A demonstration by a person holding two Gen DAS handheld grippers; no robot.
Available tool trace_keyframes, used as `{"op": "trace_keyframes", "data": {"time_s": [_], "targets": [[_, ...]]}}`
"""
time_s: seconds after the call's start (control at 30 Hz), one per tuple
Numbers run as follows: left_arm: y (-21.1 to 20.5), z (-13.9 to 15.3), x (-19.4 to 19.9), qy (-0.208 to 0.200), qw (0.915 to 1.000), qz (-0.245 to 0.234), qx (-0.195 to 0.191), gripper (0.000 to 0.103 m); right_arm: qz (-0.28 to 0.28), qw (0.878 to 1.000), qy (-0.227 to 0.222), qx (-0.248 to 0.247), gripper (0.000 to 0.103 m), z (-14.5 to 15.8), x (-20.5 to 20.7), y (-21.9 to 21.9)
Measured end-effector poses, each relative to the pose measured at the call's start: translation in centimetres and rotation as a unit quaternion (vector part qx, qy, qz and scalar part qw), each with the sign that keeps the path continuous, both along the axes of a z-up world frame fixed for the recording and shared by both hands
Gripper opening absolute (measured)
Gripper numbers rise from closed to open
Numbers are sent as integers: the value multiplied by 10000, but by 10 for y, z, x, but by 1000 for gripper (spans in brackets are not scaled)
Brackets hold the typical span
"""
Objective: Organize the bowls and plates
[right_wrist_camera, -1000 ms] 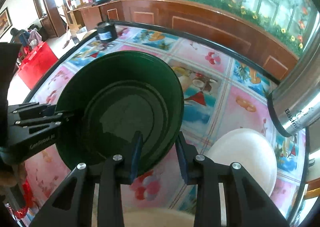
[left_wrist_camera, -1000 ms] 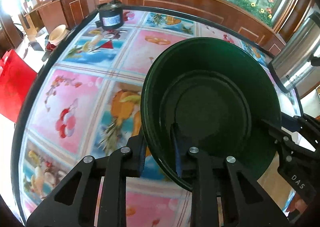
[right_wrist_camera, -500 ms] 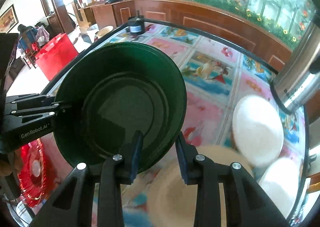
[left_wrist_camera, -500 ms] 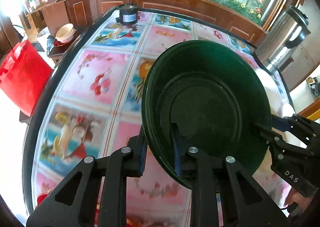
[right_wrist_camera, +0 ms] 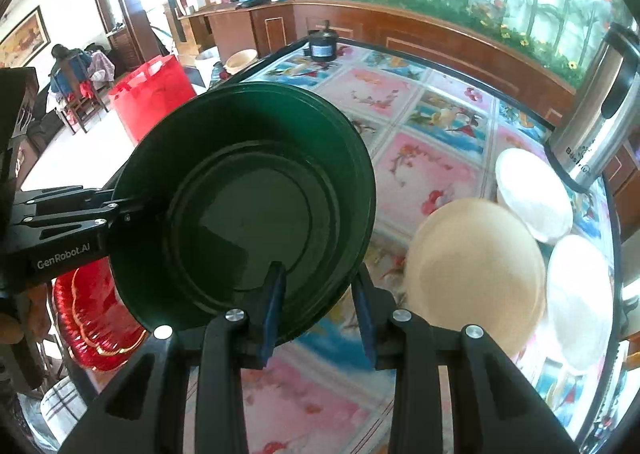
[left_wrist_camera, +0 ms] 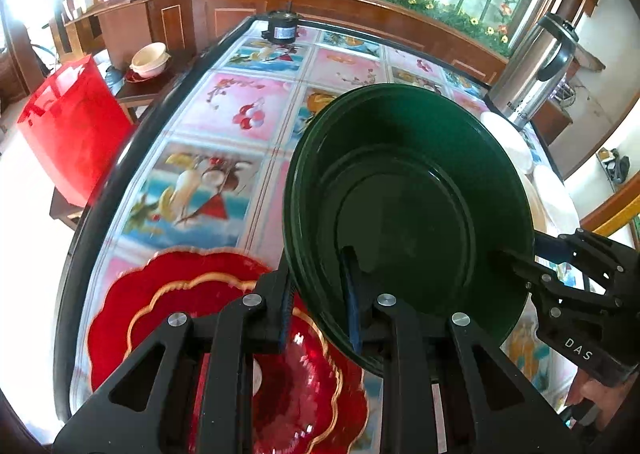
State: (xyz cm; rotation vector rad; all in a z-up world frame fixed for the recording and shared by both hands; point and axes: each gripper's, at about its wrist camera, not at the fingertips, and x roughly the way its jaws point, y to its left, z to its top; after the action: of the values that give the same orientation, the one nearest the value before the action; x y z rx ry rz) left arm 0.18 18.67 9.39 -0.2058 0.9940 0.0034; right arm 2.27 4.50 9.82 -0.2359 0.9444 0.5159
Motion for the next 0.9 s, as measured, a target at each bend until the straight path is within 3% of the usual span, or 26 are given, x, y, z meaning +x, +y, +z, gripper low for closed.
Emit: {"op": "trace_keyframes", "data": {"time_s": [0.4,0.9], "targets": [[19,16,-59,-361,9992,141,44,21,216,9994,-248,141,36,14,-54,16],[55,8,-103,-307,9983,482,-57,21,620,9978,-223,101,38,7,-84,54]]}}
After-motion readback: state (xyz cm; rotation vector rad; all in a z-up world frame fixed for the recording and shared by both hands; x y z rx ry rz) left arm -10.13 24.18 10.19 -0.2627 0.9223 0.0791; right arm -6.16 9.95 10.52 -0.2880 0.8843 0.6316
